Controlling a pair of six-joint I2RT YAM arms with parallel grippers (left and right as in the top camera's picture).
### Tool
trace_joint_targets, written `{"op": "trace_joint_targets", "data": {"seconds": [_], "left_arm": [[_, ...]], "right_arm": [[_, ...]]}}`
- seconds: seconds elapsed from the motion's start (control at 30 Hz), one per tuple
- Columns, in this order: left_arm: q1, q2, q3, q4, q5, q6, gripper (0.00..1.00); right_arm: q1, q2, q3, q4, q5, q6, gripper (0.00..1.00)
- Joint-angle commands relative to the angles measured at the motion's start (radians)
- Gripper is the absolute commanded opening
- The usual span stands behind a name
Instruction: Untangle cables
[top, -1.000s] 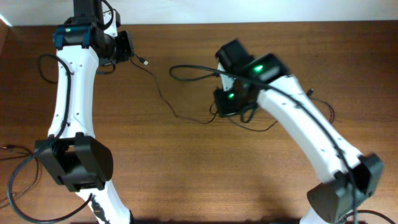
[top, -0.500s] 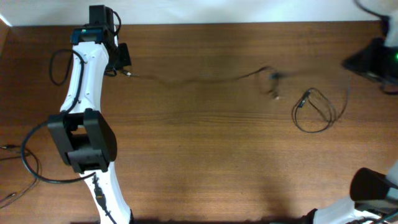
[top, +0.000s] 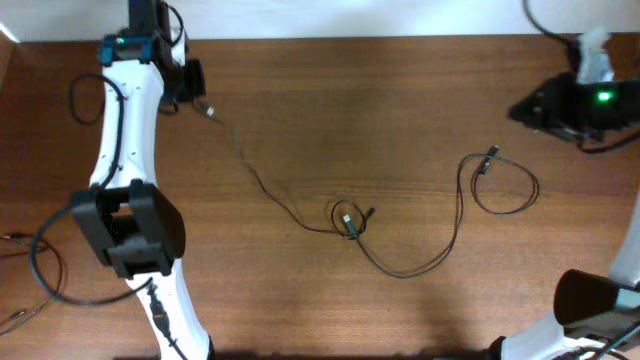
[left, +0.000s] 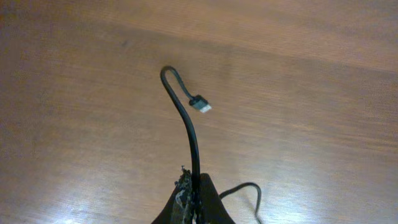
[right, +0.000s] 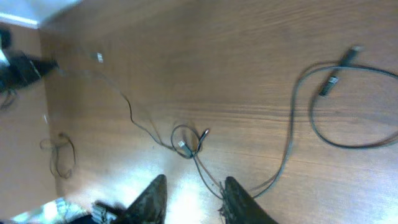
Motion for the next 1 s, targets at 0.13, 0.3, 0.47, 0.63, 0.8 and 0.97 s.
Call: {"op": "trace_joint_targets", "data": {"seconds": [0.13,0.3,0.47,0.63,0.8,0.97], "left_arm": [[0.003,-0.393,0.347,0.009,0.258,0.033,0.0],[0.002,-0.562,0.358,0.014,0.336,0.033,0.0],[0.002,-0.579,0.356,-0.01,0.379,0.032,0.0],[0.002,-0.544,0.356,-0.026,0.388,0.033,0.0],[0.002,-0.53,0.356,-0.048,0.388,0.033,0.0],[0.002,-0.53,0.356,-0.049,0.388,0.033,0.0]], "right_arm": [[0.291,0.101,-0.037,0.057,0.123,0.047,0.66],[0.402,0.183,-0.037,0.124,0.132,0.1,0.67],[0.503,0.22,-0.037,0.242,0.129,0.168,0.68],[0.609,0.284,-0.037,0.349,0.129,0.248,0.75],[0.71,0.403,-0.037,0.506,0.098,0.336,0.82],[0.744,0.491,-0.037,0.68,0.061,0.38,0.83]]}}
